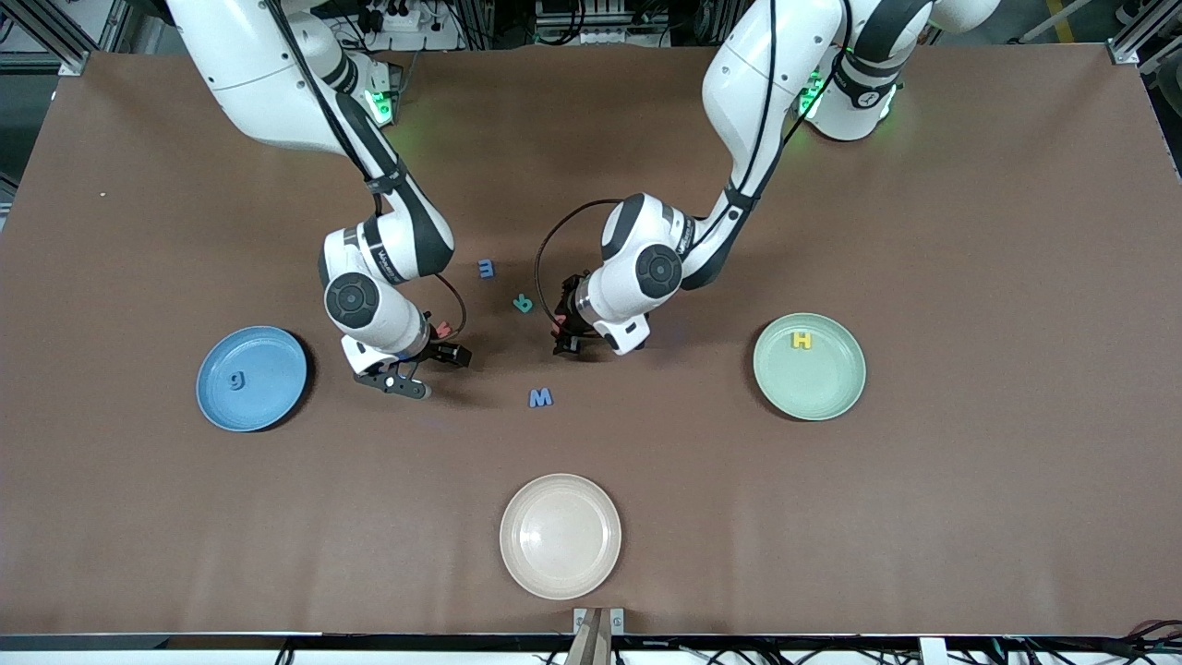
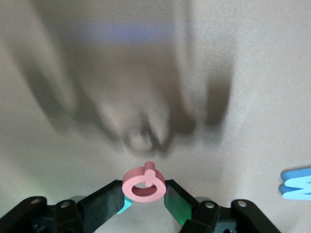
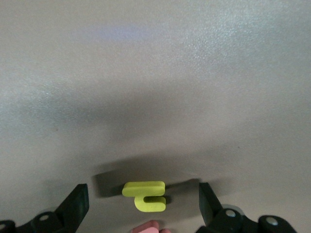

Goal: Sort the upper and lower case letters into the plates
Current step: 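Drop the pink letter on the green plate while the right carries the h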

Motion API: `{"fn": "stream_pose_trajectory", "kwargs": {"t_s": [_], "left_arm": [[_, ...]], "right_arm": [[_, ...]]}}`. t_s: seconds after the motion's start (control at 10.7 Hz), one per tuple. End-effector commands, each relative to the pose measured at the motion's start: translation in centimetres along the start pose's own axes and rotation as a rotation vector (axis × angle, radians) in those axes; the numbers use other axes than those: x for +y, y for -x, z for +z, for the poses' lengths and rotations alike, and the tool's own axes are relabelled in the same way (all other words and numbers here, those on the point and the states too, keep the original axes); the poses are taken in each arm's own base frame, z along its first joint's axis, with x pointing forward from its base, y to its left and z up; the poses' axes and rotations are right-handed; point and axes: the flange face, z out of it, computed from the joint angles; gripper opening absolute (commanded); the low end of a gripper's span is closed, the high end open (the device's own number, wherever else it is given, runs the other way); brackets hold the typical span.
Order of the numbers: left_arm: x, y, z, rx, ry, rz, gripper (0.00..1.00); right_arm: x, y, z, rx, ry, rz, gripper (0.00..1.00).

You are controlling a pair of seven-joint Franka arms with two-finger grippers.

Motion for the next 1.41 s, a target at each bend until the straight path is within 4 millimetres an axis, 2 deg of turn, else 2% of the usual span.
{"fn": "stream_pose_trajectory", "kwargs": {"t_s": [0.0,0.09,0.19,0.38,0.47,0.56,0.75,0.94,1.03,1.12,1.31], "left_arm": [[-0.2,-1.8,-5.2,0.037,-0.106,0.104,0.38],[-0.8,-3.3,-7.3,0.035,-0.158,0.171,0.38],[-1.3,-4.7,-9.9,0.026,-0.189,0.228,0.38],[-2.0,-7.8,-13.6,0.058,-0.298,0.37,0.38],[-2.0,-10.1,-15.3,0.096,-0.345,0.439,0.38],[-2.4,-12.6,-16.7,0.106,-0.376,0.527,0.38],[-1.8,-19.1,-20.7,0.051,-0.409,0.699,0.39],[-1.4,-23.6,-22.7,0.062,-0.479,0.881,0.4],[-1.4,-26.6,-23.6,0.056,-0.506,0.997,0.41],[-1.0,-29.4,-24.9,0.015,-0.491,1.094,0.41],[-0.6,-31.5,-25.7,-0.004,-0.5,1.202,0.41]], "right_arm": [[0.6,0.8,-0.4,-0.017,-0.008,0.016,1.0],[0.6,0.8,-0.4,-0.016,-0.009,0.018,1.0],[0.4,0.8,-0.6,-0.008,-0.014,0.016,0.01],[0.6,0.6,-0.6,-0.007,-0.015,0.019,0.0],[0.6,0.6,-0.7,-0.008,-0.014,0.019,0.0],[0.6,0.6,-0.7,-0.011,-0.013,0.02,0.0],[0.9,0.4,-1.3,-0.006,-0.018,0.026,0.0],[0.8,0.4,-2.4,-0.003,-0.022,0.025,0.0],[1.1,0.1,-3.4,0.0,-0.024,0.031,0.0],[2.1,-0.7,-4.4,0.003,-0.027,0.046,0.0],[5.2,-3.0,-6.1,0.017,-0.033,0.094,0.0]]}}
